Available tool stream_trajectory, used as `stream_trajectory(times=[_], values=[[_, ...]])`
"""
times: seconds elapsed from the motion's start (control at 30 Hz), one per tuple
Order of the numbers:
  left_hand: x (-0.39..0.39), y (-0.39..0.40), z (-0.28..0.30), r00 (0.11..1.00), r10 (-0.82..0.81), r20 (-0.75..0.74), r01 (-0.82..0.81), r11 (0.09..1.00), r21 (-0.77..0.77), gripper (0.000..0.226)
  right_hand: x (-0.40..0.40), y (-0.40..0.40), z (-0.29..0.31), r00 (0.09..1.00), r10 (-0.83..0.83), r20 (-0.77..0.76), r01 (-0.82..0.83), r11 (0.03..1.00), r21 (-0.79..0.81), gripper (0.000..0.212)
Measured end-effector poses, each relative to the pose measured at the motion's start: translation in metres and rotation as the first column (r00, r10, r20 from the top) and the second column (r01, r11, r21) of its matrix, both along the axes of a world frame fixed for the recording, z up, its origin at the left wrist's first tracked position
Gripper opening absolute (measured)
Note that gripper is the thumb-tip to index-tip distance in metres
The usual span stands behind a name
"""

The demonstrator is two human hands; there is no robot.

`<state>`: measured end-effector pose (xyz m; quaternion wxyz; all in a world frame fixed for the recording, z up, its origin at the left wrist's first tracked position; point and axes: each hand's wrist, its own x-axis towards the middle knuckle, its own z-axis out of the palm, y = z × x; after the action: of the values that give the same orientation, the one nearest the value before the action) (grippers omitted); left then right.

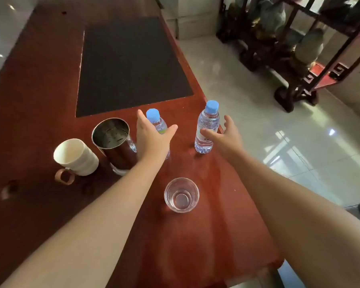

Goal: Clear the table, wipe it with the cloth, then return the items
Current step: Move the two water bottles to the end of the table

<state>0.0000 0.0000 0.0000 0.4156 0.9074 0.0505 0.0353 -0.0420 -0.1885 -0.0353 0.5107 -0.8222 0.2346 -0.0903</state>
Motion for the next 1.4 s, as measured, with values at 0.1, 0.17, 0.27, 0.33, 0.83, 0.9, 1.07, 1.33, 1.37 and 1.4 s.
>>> stream_trajectory(times=[0.1, 0.17, 0.27, 0.33, 0.83, 0.9, 1.07, 1.33, 1.37, 1.4], values=[[0.005, -0.003, -0.006, 0.999, 0.031, -0.018, -0.031, 0.999, -0.013, 0.095, 0.008, 0.001, -0.009, 0.999, 0.022, 0.04, -0.027, 0.992, 0.12, 0.072], [0.007, -0.003, -0.011, 0.998, 0.058, -0.01, -0.058, 0.998, -0.011, 0.09, 0.013, 0.0, -0.018, 0.998, 0.034, 0.057, -0.043, 0.986, 0.16, 0.068], [0.006, -0.001, -0.015, 0.998, 0.064, -0.012, -0.064, 0.998, -0.001, 0.082, 0.017, 0.004, -0.023, 0.998, 0.042, 0.048, -0.049, 0.985, 0.168, 0.06], [0.006, 0.001, -0.016, 0.999, 0.041, -0.001, -0.041, 0.999, 0.009, 0.076, 0.018, 0.007, -0.026, 0.999, 0.011, 0.039, -0.016, 0.99, 0.138, 0.056], [0.0, 0.014, 0.003, 0.993, -0.078, 0.091, 0.071, 0.995, 0.076, 0.074, 0.018, 0.014, -0.026, 0.993, -0.111, 0.038, 0.109, 0.992, 0.069, 0.054], [-0.005, 0.015, 0.016, 0.986, -0.093, 0.135, 0.086, 0.995, 0.054, 0.073, 0.015, 0.015, -0.02, 0.991, -0.128, 0.049, 0.125, 0.99, 0.064, 0.052], [-0.019, 0.028, 0.06, 0.968, -0.141, 0.207, 0.143, 0.99, 0.001, 0.074, 0.011, 0.022, 0.01, 0.985, -0.146, 0.09, 0.143, 0.989, 0.036, 0.046], [-0.056, 0.094, 0.115, 0.938, -0.103, 0.33, 0.134, 0.988, -0.071, 0.074, -0.008, 0.061, 0.074, 0.966, -0.156, 0.207, 0.162, 0.987, -0.015, 0.051], [-0.061, 0.106, 0.12, 0.935, -0.086, 0.345, 0.124, 0.988, -0.09, 0.072, -0.011, 0.07, 0.082, 0.963, -0.158, 0.22, 0.166, 0.986, -0.016, 0.051], [-0.066, 0.119, 0.125, 0.93, -0.066, 0.361, 0.112, 0.988, -0.109, 0.071, -0.013, 0.079, 0.091, 0.959, -0.161, 0.232, 0.169, 0.985, -0.016, 0.05]])
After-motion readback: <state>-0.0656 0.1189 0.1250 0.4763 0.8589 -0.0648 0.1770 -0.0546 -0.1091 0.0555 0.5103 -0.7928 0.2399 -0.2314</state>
